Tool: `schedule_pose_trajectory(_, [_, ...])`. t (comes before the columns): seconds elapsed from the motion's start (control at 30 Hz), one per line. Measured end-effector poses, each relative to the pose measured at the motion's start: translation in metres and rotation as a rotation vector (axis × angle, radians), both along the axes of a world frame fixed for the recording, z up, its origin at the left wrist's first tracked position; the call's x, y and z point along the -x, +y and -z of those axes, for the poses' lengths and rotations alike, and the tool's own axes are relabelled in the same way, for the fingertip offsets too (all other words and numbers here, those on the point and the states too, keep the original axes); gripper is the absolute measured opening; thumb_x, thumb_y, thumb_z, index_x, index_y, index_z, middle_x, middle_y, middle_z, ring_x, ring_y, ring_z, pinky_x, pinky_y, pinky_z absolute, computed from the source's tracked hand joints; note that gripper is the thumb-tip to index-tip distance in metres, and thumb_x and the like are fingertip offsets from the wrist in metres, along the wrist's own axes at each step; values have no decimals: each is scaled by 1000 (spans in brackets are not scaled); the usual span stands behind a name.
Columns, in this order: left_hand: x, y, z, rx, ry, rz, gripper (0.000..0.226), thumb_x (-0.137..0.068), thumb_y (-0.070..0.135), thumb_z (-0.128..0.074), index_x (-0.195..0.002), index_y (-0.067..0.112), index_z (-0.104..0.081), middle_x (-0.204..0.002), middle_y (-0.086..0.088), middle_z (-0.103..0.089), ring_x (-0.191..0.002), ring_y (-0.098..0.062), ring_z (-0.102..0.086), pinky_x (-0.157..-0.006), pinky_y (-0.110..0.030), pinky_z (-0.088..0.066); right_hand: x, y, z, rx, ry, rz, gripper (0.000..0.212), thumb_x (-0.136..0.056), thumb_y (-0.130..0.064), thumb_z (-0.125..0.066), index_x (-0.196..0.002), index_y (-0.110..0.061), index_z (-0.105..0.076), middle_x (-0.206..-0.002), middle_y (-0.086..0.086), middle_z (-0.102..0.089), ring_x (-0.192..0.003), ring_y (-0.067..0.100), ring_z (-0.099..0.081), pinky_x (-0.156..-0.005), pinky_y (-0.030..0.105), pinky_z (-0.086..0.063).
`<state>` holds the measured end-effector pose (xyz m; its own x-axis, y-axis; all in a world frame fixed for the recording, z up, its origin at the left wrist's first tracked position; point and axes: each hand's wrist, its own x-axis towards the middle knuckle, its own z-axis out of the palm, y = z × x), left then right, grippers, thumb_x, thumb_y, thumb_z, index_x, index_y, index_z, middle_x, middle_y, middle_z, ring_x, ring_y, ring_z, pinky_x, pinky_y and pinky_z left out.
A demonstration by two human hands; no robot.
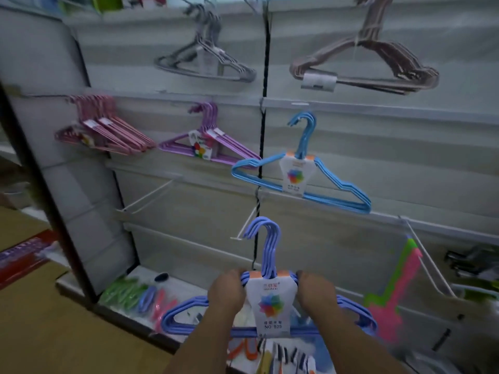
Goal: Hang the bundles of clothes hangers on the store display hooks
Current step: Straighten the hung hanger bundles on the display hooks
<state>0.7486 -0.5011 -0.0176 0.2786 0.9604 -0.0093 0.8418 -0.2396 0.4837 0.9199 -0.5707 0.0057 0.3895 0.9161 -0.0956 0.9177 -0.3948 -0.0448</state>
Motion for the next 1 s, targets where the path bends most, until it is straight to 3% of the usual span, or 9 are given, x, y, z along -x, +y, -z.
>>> schedule_pose_trajectory(0.17, [20,19,-12,16,14,-63,43,-86,7,-51,-122,28,-60,-113,-5,-68,-105,-27,-62,-81,-32,-48,19,26,-10,-9,12,-60,26,-97,-16,-41,-120,-15,-53,-117,7,-65,-107,26,-62,-86,31,-47])
schedule_pose_trajectory(0.43, [73,69,-29,33,-34,-80,30,-91,15,-46,-113,26,-64,-113,-2,-68,-102,-23,-64,-74,-24,-40,71,71,-32,-22,-23,-85,26,-98,-14,-37,-119,-15,-54,-123,5,-62,-112,23,-59,-87,28,-45])
schedule_pose_trajectory(0.57, [100,96,-37,27,-37,-58,34,-88,15,-44,-112,29,-64,-113,-1,-69,-104,-22,-63,-87,-27,-49,100,90,-41,-28,5,-84,22,-99,-15,-34,-113,-18,-52,-126,6,-60,-115,23,-57,-89,29,-44])
schedule_pose_trajectory(0.83, [161,153,-46,-80,-86,-20,36,-87,14,-45,-111,32,-64,-108,0,-71,-101,-23,-65,-83,-29,-50,169,134,-62,-101,-25,-63,18,-97,-10,-36,-101,-22,-49,-122,7,-62,-113,26,-59,-88,31,-46])
schedule_pose_trajectory(1.0, [213,181,-56,-159,-76,-78,33,-90,17,-45,-113,30,-63,-107,-1,-70,-101,-23,-65,-80,-29,-49,220,165,-76,-167,-25,-58,28,-96,-12,-38,-118,-15,-56,-120,7,-64,-113,26,-59,-88,32,-47])
